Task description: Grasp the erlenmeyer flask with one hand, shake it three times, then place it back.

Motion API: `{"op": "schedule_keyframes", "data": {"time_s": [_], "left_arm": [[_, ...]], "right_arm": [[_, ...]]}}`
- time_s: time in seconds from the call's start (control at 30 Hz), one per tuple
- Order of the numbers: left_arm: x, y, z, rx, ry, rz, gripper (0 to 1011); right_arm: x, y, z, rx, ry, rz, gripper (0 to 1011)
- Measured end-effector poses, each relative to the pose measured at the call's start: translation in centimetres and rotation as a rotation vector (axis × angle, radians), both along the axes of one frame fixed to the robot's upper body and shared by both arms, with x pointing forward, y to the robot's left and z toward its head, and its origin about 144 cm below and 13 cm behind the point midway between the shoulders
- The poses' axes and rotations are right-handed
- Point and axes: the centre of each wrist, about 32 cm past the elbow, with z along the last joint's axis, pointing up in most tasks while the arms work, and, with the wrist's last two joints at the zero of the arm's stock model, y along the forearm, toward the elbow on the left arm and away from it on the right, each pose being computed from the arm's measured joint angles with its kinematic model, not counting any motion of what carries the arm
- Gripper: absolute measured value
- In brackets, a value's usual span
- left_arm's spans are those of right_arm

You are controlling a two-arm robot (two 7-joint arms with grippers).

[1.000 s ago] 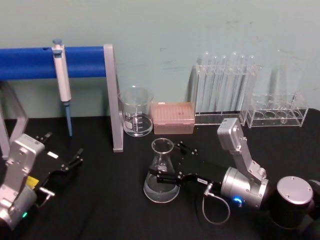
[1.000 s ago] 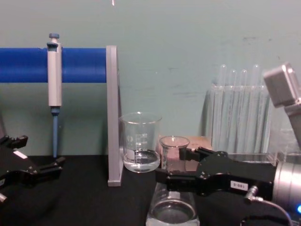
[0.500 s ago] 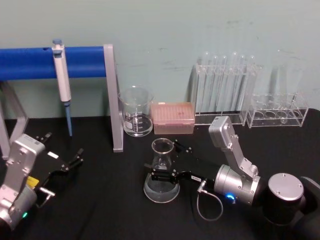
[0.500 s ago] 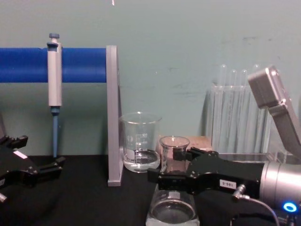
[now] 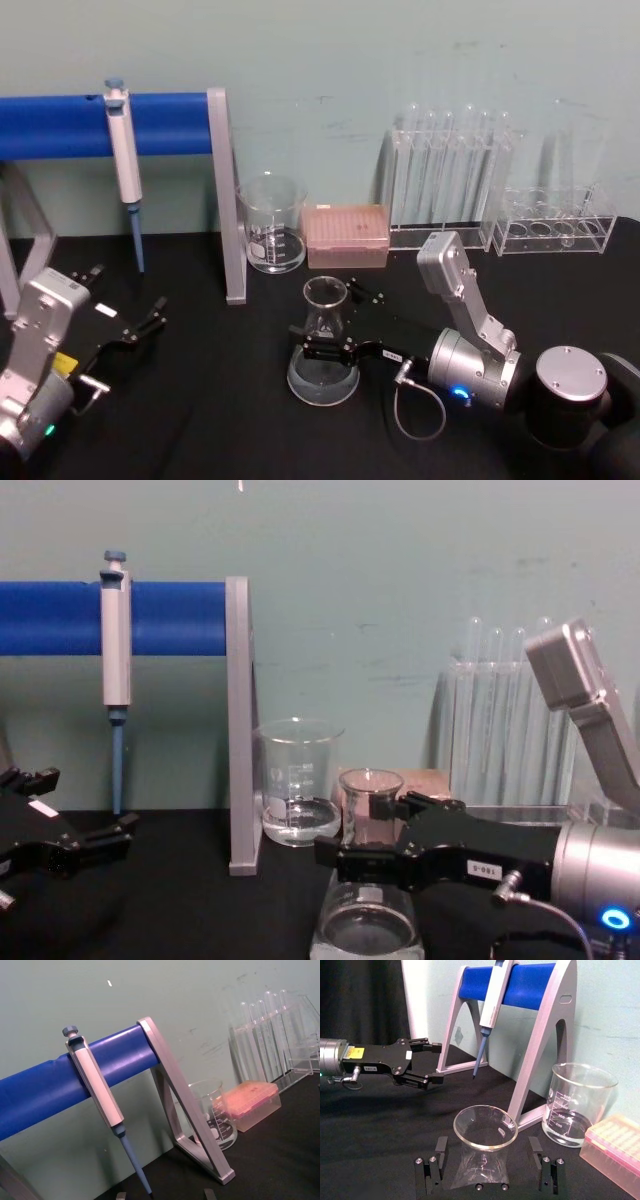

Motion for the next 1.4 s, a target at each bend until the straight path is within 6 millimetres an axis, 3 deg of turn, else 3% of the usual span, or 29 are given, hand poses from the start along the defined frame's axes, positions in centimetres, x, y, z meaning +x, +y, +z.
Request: {"op": "schedule_keyframes", "data": {"time_s": [0.4,0.77,1.0,1.4], "left_arm": [[0.00,0.00,0.00,0.000,0.000,0.000,1001],[0.00,0.00,0.00,0.000,0.000,0.000,1001],[0.00,0.00,0.00,0.000,0.000,0.000,1001],[0.00,0.00,0.00,0.000,0.000,0.000,1001]], "right_arm": [[-0.03,-0.03,-0.01,0.001,0.001,0.002,995],[-0.03,-0.03,-0.01,0.002,0.001,0.003,732],[-0.03,-0.03,-0.01,0.003,0.002,0.003,488],[-0.03,-0.03,-0.01,0.003,0.002,0.003,482]]}}
